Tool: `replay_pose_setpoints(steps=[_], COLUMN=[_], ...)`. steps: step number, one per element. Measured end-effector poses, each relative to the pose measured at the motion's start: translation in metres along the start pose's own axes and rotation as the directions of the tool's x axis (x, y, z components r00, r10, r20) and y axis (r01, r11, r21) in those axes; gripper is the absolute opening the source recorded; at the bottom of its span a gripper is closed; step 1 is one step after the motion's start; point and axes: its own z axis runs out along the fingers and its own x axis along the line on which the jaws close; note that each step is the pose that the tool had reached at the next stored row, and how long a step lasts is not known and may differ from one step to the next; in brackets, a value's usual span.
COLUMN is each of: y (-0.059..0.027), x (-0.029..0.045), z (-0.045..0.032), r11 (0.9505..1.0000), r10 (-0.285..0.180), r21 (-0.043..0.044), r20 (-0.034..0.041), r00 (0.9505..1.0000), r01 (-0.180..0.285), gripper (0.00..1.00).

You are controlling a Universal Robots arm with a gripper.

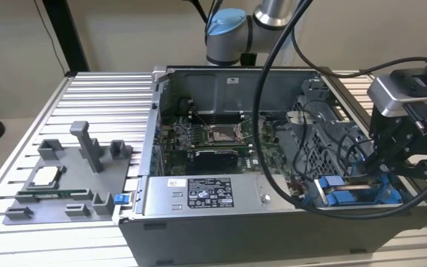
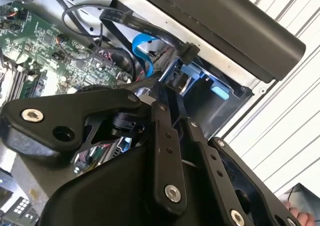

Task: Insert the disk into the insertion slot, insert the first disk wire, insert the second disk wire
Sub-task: 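Insert the first disk wire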

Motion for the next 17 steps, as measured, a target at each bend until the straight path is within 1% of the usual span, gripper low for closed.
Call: replay_pose_setpoints(steps=[4,17], y=[-0.0001,-0.0001], x=[0.0002,0.0013], z=[0.0021,0.0042], r11=[0.9998,0.9997], r10=[0.018,0.024], r21=[0.0026,0.0034], r20=[-0.0037,-0.0038], r00=[0.9998,0.9997], r01=[-0.018,-0.024], gripper=[0.0,0.0])
